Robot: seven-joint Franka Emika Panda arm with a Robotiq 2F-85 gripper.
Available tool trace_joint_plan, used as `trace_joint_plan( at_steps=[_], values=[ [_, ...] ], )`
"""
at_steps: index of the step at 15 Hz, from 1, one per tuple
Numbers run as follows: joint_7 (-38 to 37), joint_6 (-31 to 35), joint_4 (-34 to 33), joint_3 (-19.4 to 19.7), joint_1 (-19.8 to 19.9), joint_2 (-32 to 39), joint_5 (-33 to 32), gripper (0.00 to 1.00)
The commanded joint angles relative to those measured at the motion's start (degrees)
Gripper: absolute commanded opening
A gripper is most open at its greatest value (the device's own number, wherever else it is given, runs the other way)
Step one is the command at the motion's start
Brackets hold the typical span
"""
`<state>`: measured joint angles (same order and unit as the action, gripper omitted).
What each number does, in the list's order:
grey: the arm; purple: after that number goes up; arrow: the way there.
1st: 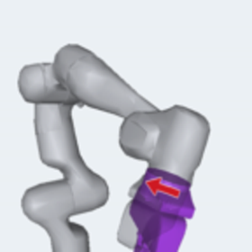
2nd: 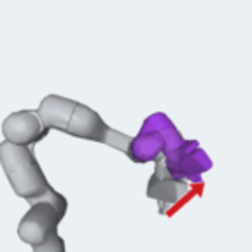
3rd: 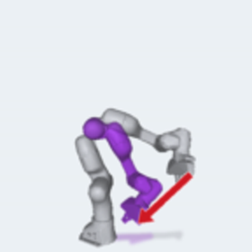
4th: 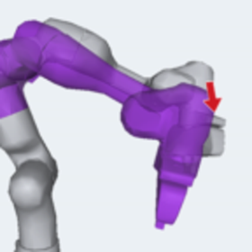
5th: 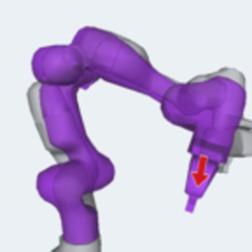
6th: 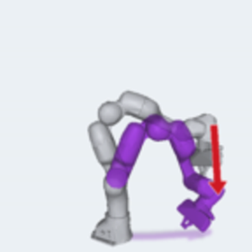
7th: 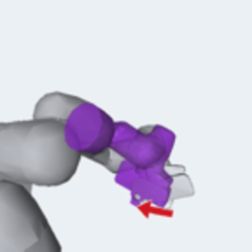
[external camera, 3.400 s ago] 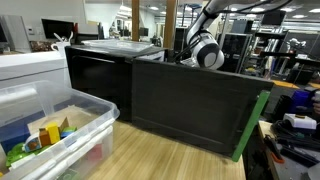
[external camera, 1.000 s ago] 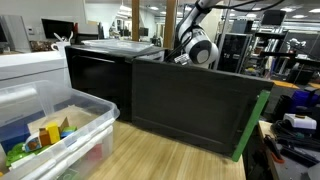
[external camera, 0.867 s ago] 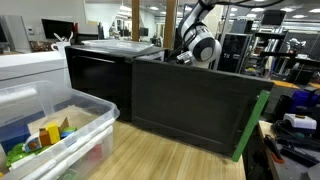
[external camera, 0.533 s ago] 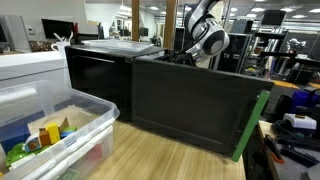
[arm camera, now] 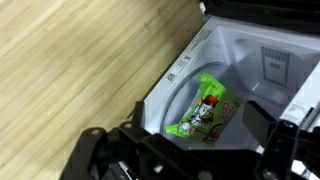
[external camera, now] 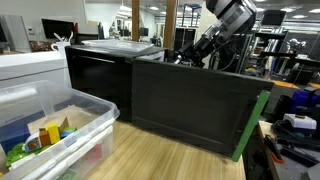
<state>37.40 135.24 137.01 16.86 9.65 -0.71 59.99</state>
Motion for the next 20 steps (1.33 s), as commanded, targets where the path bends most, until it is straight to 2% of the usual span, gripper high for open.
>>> trace_joint_plan(
  at_steps=[1,5,12,15,20],
  values=[
    [-3.09,-6.33,1.62,-0.40,2.70,-10.14,-9.47,1.00],
    [-2.11,-14.63,1.91,-0.31,2.32,-17.77,-11.37,1.00],
    [-0.05,-29.19,7.58,-1.41,0.80,-29.91,-15.98,1.00],
    [-1.68,-29.82,11.38,-4.23,0.44,-35.29,-20.62,1.00],
    [-1.38,-29.72,16.34,-6.37,-2.76,-42.29,-23.21,1.00]
  ],
)
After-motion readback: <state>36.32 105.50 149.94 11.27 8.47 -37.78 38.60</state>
